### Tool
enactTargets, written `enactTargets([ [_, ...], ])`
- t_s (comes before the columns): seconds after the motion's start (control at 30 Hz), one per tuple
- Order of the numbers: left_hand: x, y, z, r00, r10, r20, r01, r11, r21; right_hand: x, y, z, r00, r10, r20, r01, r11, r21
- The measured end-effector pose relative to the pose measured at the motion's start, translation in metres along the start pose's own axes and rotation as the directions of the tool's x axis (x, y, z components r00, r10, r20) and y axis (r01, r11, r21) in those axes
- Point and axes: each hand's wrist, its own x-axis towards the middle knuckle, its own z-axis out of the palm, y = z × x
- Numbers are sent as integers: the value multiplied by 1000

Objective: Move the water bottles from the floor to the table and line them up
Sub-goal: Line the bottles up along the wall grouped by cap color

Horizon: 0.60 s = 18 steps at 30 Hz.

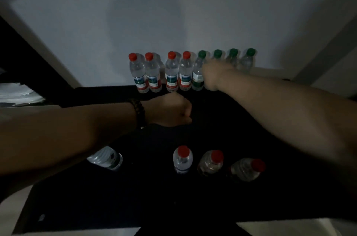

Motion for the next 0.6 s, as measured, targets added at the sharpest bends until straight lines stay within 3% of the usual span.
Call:
enactTargets([
  [0.17,-24,30,36,968,224,116,-239,962,130,-30,-15,7,1000,19,0,-19,1000,0],
  [0.3,-24,39,59,957,215,192,-252,948,194,-52,-20,7,999,41,15,-40,999,-26],
  [0.47,-30,39,70,949,272,160,-307,913,268,-77,-27,8,997,66,29,-64,997,-43],
  [0.6,-39,36,64,947,286,145,-314,921,233,-95,-32,9,996,89,8,-88,994,-59],
])
